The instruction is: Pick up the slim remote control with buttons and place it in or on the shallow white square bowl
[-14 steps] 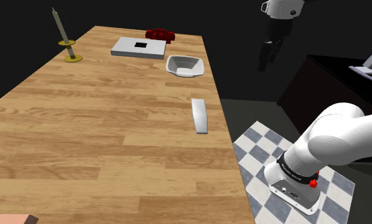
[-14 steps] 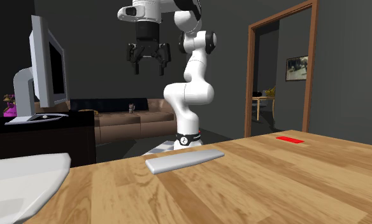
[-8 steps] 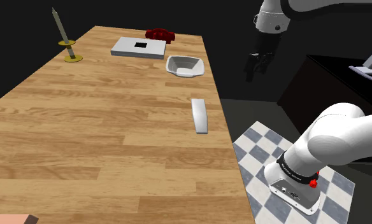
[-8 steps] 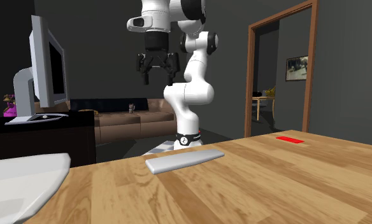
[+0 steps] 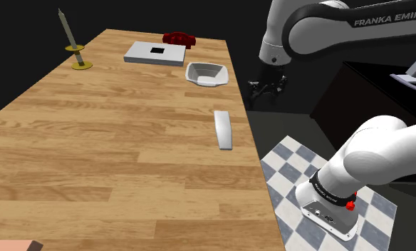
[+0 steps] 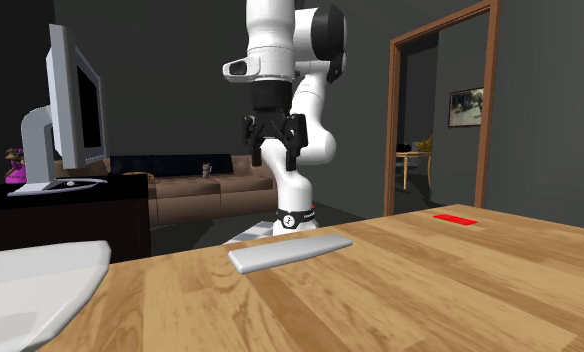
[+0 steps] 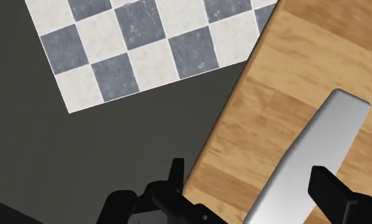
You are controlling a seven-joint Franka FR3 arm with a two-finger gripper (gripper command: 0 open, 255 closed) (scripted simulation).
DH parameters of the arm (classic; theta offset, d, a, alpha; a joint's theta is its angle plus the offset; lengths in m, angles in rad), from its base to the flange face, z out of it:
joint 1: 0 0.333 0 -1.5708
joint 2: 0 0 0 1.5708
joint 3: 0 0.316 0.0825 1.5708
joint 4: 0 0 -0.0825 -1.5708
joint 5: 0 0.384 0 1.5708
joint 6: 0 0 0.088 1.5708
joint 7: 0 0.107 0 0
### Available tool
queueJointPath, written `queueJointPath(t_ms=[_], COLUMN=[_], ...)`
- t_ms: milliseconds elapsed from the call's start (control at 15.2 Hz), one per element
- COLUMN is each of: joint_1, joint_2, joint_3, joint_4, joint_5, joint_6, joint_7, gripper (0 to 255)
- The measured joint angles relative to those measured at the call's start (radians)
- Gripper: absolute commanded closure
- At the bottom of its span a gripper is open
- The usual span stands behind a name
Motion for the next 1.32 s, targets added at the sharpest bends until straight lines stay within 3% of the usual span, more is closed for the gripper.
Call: queueJointPath(t_ms=[330,660,1320], joint_1=[-0.019,-0.062,-0.085], joint_2=[0.137,0.313,0.431], joint_3=[0.117,0.227,0.264], joint_4=[-0.001,0.03,0.0], joint_5=[0.063,0.067,0.039], joint_6=[0.18,0.365,0.517], joint_7=[0.236,0.473,0.535], gripper=[0,0,0])
